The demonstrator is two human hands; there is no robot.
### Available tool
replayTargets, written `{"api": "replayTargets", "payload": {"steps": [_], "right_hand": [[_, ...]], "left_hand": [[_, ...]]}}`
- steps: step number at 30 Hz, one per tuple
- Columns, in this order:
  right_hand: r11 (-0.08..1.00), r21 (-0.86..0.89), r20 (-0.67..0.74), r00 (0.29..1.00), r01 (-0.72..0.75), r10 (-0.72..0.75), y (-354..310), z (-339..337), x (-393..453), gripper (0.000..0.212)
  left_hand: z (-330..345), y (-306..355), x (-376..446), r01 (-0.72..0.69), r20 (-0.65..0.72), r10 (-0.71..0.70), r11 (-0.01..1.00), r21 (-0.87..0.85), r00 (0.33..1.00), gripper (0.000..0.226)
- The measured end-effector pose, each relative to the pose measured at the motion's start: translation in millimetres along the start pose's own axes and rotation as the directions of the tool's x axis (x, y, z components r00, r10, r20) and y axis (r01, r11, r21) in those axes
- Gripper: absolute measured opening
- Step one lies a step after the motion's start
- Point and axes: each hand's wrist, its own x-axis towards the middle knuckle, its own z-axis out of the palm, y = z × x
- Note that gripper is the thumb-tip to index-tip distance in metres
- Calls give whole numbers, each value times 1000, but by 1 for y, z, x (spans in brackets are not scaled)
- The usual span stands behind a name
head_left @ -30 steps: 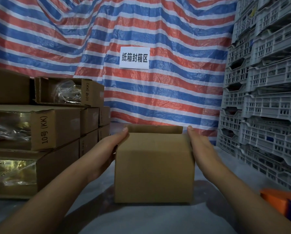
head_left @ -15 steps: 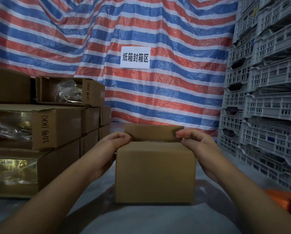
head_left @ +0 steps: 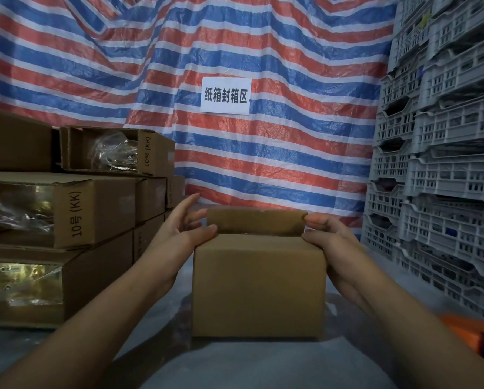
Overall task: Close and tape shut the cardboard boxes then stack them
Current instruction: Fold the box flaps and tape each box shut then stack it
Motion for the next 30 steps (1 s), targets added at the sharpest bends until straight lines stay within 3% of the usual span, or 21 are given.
{"api": "replayTargets", "payload": {"steps": [4, 7, 11, 15, 18, 25, 28, 30], "right_hand": [[995, -94, -11, 1000, -18, 17, -1, 2, -3, 16], [992, -126, -50, 999, -22, 16, 1, 4, -4, 20], [982, -180, -120, 990, 58, -80, 2, 4, -4, 7], [966, -223, -26, 989, 134, -143, -1, 3, -6, 12], [965, -242, -30, 993, 100, -111, -2, 4, -6, 20], [986, -169, -76, 997, 14, -27, -5, 3, -8, 17], [992, -127, -107, 994, -8, -6, -4, 4, -10, 16], [991, -132, -112, 994, -22, 7, -4, 5, -11, 14]], "left_hand": [[0, 1, -3, -19, -6, 20, 986, 163, 1000, 24], [-1, 0, -3, -30, -31, 36, 980, 195, 999, 9], [0, 0, -3, -46, -16, 52, 973, 226, 999, 15], [0, -1, -2, -35, -11, 39, 970, 242, 999, 23], [0, 1, -3, -13, -13, 16, 968, 250, 1000, 25], [2, 10, -1, 57, -11, -57, 946, 320, 998, 17], [10, 23, 0, -1, -44, 28, 854, 520, 999, 5], [19, 33, -2, -152, 14, 210, 659, 737, 978, 4]]}}
